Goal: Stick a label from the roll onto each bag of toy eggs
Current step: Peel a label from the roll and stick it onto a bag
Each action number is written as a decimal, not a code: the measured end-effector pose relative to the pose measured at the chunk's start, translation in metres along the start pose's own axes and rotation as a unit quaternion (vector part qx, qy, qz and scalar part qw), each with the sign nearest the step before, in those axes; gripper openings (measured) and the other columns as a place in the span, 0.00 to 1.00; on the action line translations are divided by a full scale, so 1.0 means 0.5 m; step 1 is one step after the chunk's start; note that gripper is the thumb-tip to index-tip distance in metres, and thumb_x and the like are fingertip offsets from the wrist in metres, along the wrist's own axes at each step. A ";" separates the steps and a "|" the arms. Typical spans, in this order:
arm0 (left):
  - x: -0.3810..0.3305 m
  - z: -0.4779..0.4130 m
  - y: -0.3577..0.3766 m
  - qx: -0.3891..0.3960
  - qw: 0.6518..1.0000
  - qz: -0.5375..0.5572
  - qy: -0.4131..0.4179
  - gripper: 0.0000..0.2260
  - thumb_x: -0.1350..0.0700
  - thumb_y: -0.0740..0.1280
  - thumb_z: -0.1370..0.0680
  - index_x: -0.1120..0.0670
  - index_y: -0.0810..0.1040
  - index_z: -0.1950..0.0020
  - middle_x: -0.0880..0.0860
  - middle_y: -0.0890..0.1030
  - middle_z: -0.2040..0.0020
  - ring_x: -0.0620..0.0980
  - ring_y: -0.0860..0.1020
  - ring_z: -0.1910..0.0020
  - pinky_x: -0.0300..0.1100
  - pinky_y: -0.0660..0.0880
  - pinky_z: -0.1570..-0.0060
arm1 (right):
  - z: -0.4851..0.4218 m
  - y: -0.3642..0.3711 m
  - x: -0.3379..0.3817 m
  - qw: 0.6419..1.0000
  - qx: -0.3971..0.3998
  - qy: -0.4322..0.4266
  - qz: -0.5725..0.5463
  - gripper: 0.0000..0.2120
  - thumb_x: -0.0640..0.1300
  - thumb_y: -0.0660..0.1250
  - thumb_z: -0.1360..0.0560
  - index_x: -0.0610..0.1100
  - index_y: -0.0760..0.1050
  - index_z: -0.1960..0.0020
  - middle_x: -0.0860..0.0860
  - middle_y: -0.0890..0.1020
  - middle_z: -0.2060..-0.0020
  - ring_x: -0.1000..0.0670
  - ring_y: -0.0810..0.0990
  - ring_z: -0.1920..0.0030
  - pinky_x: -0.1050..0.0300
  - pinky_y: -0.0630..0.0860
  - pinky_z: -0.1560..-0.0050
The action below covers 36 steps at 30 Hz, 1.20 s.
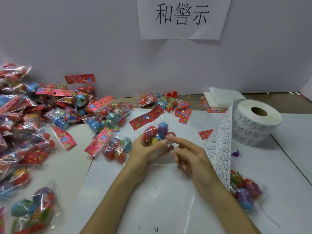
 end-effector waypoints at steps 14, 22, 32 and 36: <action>0.012 0.004 0.013 0.026 0.999 -0.044 -0.016 0.30 0.54 0.81 0.33 0.58 0.78 0.33 0.59 0.85 0.41 0.61 0.84 0.42 0.55 0.83 0.45 | -0.006 -0.021 -0.010 0.987 -0.109 -0.037 0.111 0.16 0.50 0.76 0.29 0.54 0.78 0.42 0.50 0.77 0.59 0.51 0.77 0.67 0.62 0.72 0.70; 0.015 0.006 0.016 0.072 0.995 -0.064 -0.019 0.21 0.56 0.80 0.33 0.55 0.84 0.41 0.61 0.85 0.42 0.61 0.84 0.43 0.55 0.82 0.46 | -0.007 -0.025 -0.002 0.991 -0.096 -0.052 0.077 0.04 0.41 0.74 0.25 0.40 0.82 0.53 0.48 0.82 0.65 0.52 0.79 0.69 0.57 0.77 0.66; 0.014 0.006 0.016 0.056 0.997 -0.039 -0.036 0.26 0.56 0.78 0.32 0.57 0.79 0.35 0.62 0.85 0.43 0.61 0.85 0.47 0.55 0.83 0.48 | -0.009 -0.024 -0.006 0.997 -0.070 -0.008 0.006 0.09 0.45 0.69 0.22 0.39 0.83 0.52 0.46 0.81 0.66 0.51 0.77 0.67 0.59 0.77 0.64; 0.015 0.005 0.015 0.053 0.997 -0.040 -0.034 0.25 0.59 0.75 0.26 0.57 0.74 0.30 0.61 0.84 0.40 0.63 0.84 0.43 0.55 0.83 0.48 | -0.008 -0.021 -0.006 0.993 -0.085 -0.040 0.073 0.06 0.44 0.75 0.26 0.43 0.83 0.51 0.53 0.84 0.64 0.53 0.83 0.65 0.61 0.79 0.63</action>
Point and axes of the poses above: each hand's wrist, its own z-axis away from the middle knuckle, its own y-axis out of the palm, x = y × z, the point moved 3 cm from there along -z, towards the middle knuckle
